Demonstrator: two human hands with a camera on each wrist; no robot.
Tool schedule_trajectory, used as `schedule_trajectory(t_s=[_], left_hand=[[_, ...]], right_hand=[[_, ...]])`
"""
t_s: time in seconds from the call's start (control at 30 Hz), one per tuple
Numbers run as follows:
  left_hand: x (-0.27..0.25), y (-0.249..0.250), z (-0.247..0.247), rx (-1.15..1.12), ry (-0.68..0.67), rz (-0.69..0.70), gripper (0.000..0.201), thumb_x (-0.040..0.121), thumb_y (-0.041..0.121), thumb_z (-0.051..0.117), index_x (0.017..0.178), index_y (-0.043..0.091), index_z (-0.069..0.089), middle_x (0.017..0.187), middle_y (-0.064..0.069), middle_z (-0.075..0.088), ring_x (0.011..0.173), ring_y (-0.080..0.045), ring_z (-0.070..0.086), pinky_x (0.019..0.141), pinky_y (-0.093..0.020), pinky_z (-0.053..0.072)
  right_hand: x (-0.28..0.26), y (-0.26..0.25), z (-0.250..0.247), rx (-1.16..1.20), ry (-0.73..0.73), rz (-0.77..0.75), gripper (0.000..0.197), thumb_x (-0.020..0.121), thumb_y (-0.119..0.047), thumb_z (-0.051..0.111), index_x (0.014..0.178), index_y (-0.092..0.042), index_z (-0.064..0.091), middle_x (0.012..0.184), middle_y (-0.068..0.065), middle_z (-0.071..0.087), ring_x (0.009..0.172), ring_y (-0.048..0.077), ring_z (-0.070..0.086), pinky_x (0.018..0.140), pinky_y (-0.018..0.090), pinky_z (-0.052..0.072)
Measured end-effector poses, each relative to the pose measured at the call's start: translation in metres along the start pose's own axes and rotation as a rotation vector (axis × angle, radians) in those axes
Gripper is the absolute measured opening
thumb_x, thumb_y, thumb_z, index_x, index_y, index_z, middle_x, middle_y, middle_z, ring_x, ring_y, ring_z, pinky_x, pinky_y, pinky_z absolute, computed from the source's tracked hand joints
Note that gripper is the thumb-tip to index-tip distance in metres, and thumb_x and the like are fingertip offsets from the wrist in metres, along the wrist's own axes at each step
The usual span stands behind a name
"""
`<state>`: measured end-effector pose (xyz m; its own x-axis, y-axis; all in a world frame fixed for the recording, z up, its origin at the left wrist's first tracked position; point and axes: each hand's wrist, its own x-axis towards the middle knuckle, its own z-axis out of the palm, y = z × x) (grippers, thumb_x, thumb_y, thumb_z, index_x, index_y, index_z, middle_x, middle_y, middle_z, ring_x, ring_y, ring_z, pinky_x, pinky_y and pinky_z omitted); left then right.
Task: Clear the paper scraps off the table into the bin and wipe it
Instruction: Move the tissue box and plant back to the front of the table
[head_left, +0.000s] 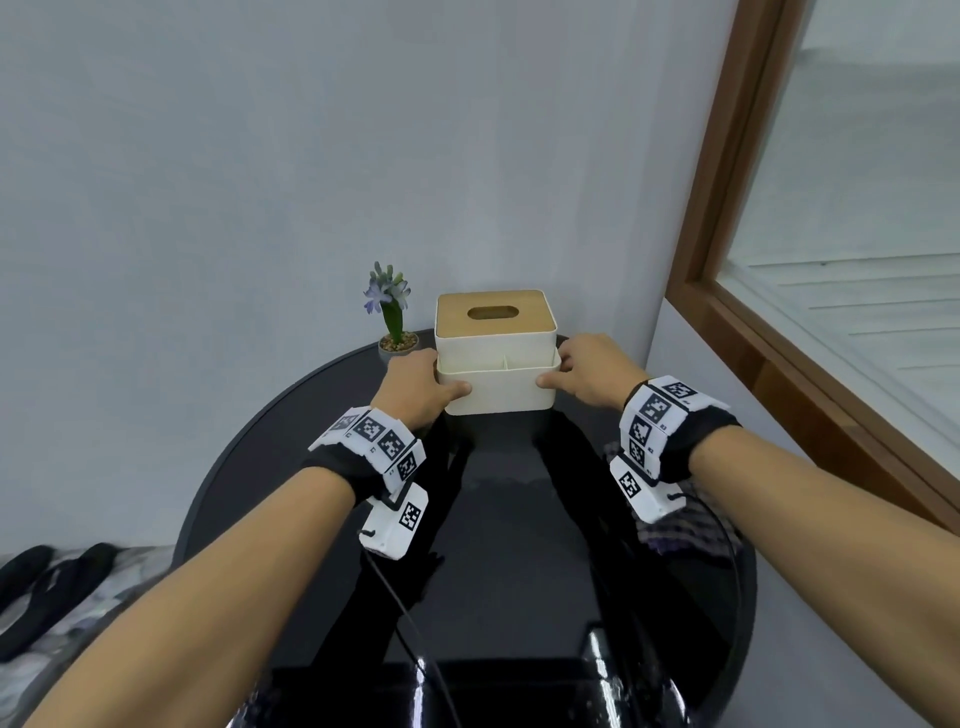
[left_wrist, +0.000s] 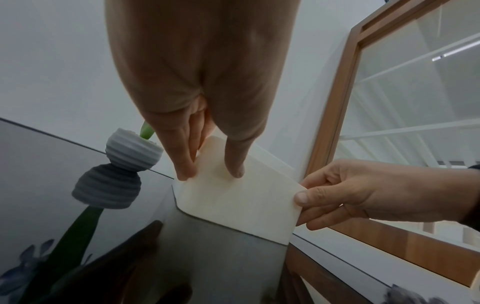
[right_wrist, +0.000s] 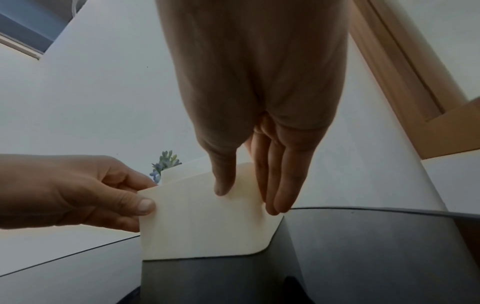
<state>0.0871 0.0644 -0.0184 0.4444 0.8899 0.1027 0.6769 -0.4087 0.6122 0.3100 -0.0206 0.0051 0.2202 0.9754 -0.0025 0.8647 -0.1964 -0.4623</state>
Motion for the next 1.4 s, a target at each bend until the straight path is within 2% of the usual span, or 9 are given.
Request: schedule_trajectory(t_s=[0.1, 0.3, 0.4, 0.73, 0.93, 1.17, 1.3, 1.4], left_hand=[[-0.019, 0.005, -0.002, 0.005, -0.005, 0.019, 0.04, 0.084, 0.033, 0.072, 0.117, 0.011, 0.066, 0.105, -0.004, 0.07, 0.1, -0.021, 0.064, 0.088, -0.032, 0.05], [-0.058, 0.012, 0.002, -0.003, -0.024, 0.037, 0.042, 0.083, 0.036, 0.073, 0.117, 0.013, 0.064, 0.104, -0.001, 0.07, 0.098, -0.017, 0.064, 0.087, -0.032, 0.052], [-0.075, 0.016, 0.002, 0.002, -0.032, 0.038, 0.044, 0.083, 0.036, 0.074, 0.118, 0.014, 0.063, 0.106, 0.0, 0.068, 0.098, -0.015, 0.063, 0.084, -0.027, 0.048], [-0.115, 0.022, 0.0, -0.017, -0.057, 0.029, 0.048, 0.081, 0.038, 0.074, 0.121, 0.015, 0.061, 0.111, -0.001, 0.069, 0.102, -0.018, 0.063, 0.088, -0.03, 0.05], [-0.131, 0.024, -0.001, -0.02, -0.063, 0.015, 0.047, 0.082, 0.038, 0.073, 0.121, 0.016, 0.061, 0.109, -0.002, 0.068, 0.106, -0.021, 0.061, 0.095, -0.039, 0.05], [-0.141, 0.028, -0.002, -0.007, -0.069, 0.018, 0.047, 0.083, 0.036, 0.073, 0.122, 0.014, 0.061, 0.111, -0.003, 0.068, 0.1, -0.018, 0.062, 0.086, -0.027, 0.047], [-0.144, 0.028, -0.002, -0.012, -0.082, 0.022, 0.048, 0.083, 0.036, 0.072, 0.125, 0.015, 0.059, 0.113, -0.002, 0.067, 0.1, -0.017, 0.061, 0.085, -0.025, 0.044], [-0.143, 0.027, -0.001, -0.034, -0.081, 0.016, 0.057, 0.081, 0.039, 0.073, 0.131, 0.017, 0.054, 0.118, -0.001, 0.065, 0.105, -0.017, 0.061, 0.087, -0.026, 0.046]], right_hand=[[-0.02, 0.0, -0.002, 0.003, 0.005, -0.005, 0.031, 0.083, -0.034, 0.07, 0.087, -0.003, 0.068, 0.076, 0.004, 0.063, 0.064, 0.012, 0.052, 0.051, 0.022, 0.033], [-0.068, 0.002, -0.002, 0.026, 0.02, -0.009, 0.03, 0.081, -0.034, 0.073, 0.091, -0.007, 0.068, 0.087, 0.006, 0.067, 0.074, 0.016, 0.059, 0.053, 0.022, 0.038], [-0.09, 0.003, 0.0, 0.05, 0.044, -0.01, 0.03, 0.08, -0.034, 0.074, 0.095, -0.009, 0.068, 0.089, 0.005, 0.069, 0.078, 0.017, 0.063, 0.06, 0.025, 0.045], [-0.142, 0.0, 0.009, 0.062, 0.086, -0.024, 0.032, 0.083, -0.036, 0.07, 0.101, -0.01, 0.065, 0.094, 0.006, 0.069, 0.085, 0.02, 0.064, 0.08, 0.037, 0.054], [-0.154, -0.001, 0.014, 0.055, 0.093, -0.004, 0.037, 0.082, -0.041, 0.069, 0.104, -0.012, 0.064, 0.095, 0.005, 0.069, 0.086, 0.02, 0.064, 0.081, 0.041, 0.056], [-0.163, -0.002, 0.015, 0.061, 0.094, 0.002, 0.039, 0.082, -0.041, 0.069, 0.108, -0.012, 0.064, 0.1, 0.006, 0.069, 0.089, 0.02, 0.064, 0.083, 0.04, 0.055], [-0.165, -0.002, 0.013, 0.056, 0.078, 0.015, 0.038, 0.079, -0.044, 0.07, 0.102, -0.015, 0.064, 0.097, 0.004, 0.068, 0.086, 0.018, 0.064, 0.081, 0.04, 0.056], [-0.167, -0.001, 0.011, 0.066, 0.077, 0.017, 0.041, 0.078, -0.047, 0.071, 0.104, -0.017, 0.063, 0.097, 0.003, 0.068, 0.086, 0.017, 0.064, 0.082, 0.041, 0.056]])
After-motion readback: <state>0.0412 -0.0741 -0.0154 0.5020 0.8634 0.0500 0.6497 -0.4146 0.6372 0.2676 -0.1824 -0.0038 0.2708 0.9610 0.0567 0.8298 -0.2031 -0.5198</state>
